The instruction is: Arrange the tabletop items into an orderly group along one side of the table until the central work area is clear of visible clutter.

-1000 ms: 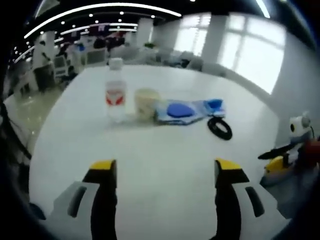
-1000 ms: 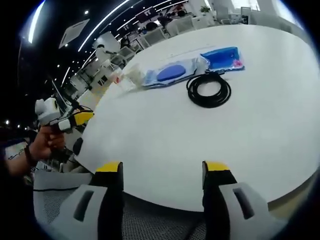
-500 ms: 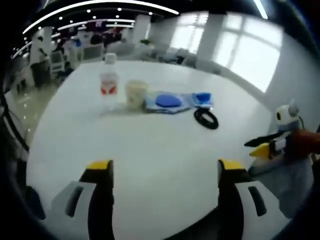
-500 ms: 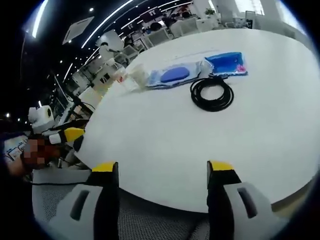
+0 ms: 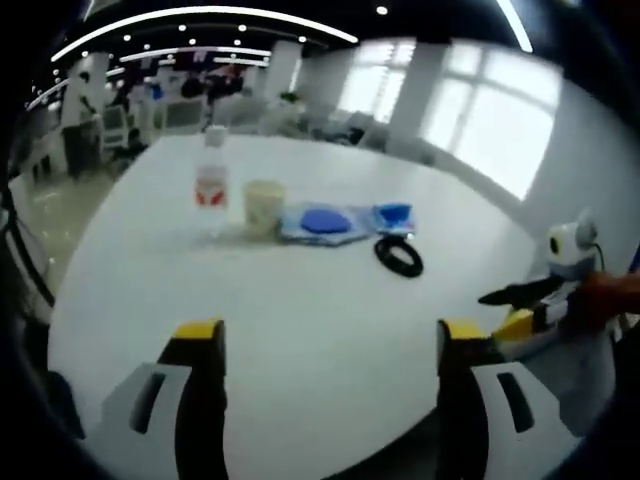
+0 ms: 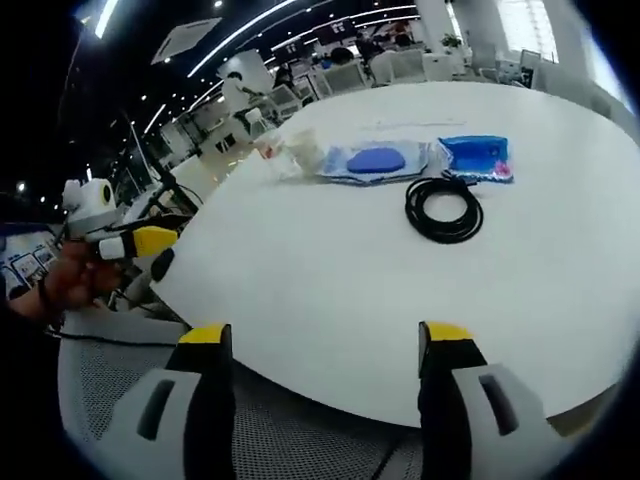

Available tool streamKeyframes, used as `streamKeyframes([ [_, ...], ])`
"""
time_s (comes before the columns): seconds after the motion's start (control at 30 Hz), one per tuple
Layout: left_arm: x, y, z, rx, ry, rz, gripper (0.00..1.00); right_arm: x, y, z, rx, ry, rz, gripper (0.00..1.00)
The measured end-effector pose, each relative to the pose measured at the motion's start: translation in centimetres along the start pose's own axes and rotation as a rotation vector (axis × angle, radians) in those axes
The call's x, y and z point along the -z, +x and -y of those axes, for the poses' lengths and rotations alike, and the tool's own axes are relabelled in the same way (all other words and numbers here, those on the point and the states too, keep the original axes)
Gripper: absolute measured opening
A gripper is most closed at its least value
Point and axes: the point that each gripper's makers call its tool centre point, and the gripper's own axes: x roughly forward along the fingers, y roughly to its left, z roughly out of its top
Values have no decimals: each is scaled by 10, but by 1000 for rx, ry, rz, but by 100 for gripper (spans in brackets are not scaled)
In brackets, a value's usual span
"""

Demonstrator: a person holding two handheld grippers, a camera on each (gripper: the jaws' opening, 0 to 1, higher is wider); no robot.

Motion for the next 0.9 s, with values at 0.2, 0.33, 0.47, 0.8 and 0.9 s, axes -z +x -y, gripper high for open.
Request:
streamKeyframes([
  [0.2,-1,-1,5,7,43,1,84,3,0,10,43,-1,-19,71],
  [0.33,-3,-3,-7,-13,-10,15,84,-1,-3,19,73,30,0,70],
  [0.47,1,-6,-15,-31,-55,4,83,-1,-3,23,95,36,1,69],
  [0.8,4,-2,6,19,47,-21,86,-21,-19,31,203,-112,77,69],
  [0.9,6,0,15,32,91,-29,86,-23,-20,35,211,-84,95,68],
])
